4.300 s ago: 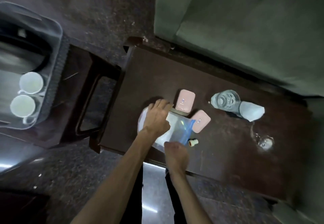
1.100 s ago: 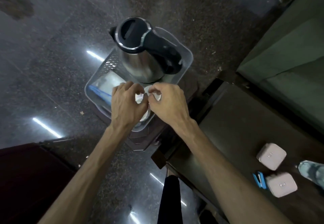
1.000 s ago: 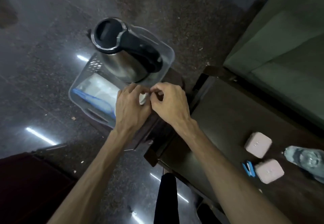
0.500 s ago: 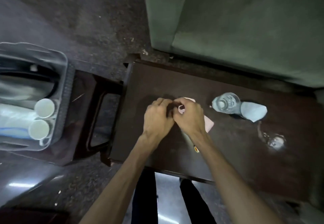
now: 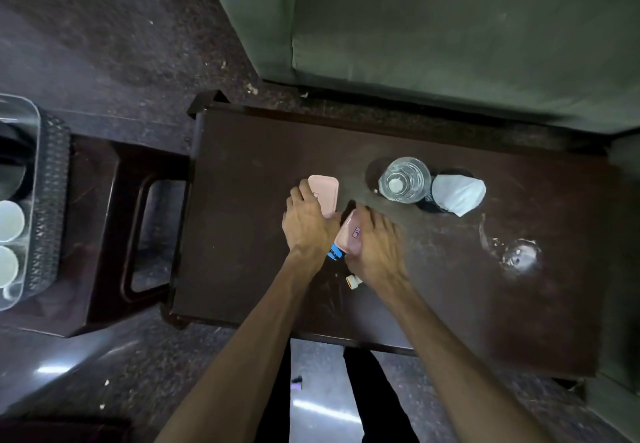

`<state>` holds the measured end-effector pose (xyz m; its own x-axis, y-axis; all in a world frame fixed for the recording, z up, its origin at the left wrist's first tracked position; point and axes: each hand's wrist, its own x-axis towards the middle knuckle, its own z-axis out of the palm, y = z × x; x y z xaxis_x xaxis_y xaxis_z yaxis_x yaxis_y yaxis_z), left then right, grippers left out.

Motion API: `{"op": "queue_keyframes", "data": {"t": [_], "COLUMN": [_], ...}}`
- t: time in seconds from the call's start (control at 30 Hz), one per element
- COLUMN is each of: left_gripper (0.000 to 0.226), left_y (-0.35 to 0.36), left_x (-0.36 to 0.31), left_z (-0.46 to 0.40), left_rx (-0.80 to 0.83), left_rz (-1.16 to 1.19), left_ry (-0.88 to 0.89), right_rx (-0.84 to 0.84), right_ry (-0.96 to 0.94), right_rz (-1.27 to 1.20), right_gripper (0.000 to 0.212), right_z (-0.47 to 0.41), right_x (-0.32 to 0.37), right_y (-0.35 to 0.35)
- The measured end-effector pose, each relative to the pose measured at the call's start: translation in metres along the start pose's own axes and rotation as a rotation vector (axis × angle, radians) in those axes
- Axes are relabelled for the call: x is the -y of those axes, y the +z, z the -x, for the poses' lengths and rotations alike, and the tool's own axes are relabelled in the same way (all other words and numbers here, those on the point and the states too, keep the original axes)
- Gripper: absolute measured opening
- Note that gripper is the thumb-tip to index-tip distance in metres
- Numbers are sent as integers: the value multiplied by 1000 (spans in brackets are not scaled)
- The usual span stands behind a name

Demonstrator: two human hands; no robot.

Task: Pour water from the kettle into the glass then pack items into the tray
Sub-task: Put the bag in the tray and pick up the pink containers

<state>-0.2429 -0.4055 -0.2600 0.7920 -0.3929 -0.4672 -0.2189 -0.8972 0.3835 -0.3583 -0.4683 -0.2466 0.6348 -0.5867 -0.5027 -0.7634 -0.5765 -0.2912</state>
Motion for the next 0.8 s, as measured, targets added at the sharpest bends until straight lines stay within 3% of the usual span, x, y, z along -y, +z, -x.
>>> {"op": "queue_keyframes", "data": {"t": [0.3, 0.47, 0.6, 0.8], "left_gripper": [62, 63, 61, 61], "left_y": [-62, -136, -195, -280], "left_x": [29, 85, 137, 259], "left_z": [9, 11, 14, 24], "left_rx": [-213, -364, -514, -699], "left_rz": [295, 482, 572, 606], "left_ry": [9, -43, -105, -188], "right_rx": [-143, -140, -180, -198], "right_ry": [-93, -238, -388, -597], "right_rz": [-108, -100, -222, -250], "right_gripper": [98, 77, 90, 85], "right_z": [-16, -23, -19, 6], "right_x": [57, 145, 219, 364], "right_y": [-34, -48, -42, -9]}}
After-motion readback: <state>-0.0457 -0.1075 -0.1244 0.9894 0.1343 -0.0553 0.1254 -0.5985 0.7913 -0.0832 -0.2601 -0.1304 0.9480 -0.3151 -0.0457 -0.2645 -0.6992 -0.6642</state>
